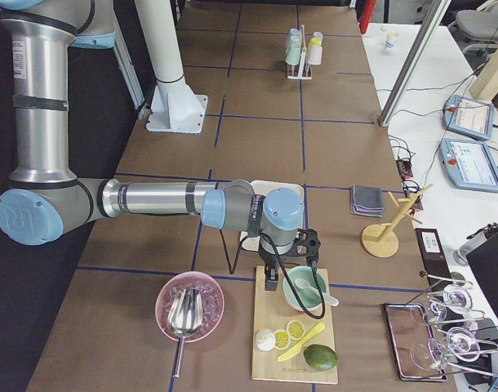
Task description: Pick up and place green cup on tray
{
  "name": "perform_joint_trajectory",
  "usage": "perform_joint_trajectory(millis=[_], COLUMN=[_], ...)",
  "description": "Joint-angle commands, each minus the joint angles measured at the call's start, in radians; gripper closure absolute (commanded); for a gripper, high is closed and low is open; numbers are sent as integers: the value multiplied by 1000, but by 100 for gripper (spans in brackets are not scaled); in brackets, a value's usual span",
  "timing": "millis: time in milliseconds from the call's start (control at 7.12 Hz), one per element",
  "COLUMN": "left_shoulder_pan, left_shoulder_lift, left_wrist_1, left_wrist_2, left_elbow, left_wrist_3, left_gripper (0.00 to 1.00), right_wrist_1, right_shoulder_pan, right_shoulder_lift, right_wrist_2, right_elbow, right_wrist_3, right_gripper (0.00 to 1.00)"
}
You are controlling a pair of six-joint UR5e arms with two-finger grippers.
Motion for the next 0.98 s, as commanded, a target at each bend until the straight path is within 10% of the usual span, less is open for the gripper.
perform_joint_trajectory(millis=[0,842], left_shoulder_pan=[-6,-13], left_shoulder_lift=[0,6], left_wrist_1=[-3,-6], left_wrist_2=[-2,-2], left_elbow=[1,-8], left_wrist_3=[2,5], left_gripper=[0,0], right_wrist_1=[2,23], right_shoulder_pan=[0,-58], right_shoulder_lift=[0,-53], right_wrist_2=[-5,2], right_elbow=[4,127], right_wrist_3=[1,254], right_gripper=[0,1])
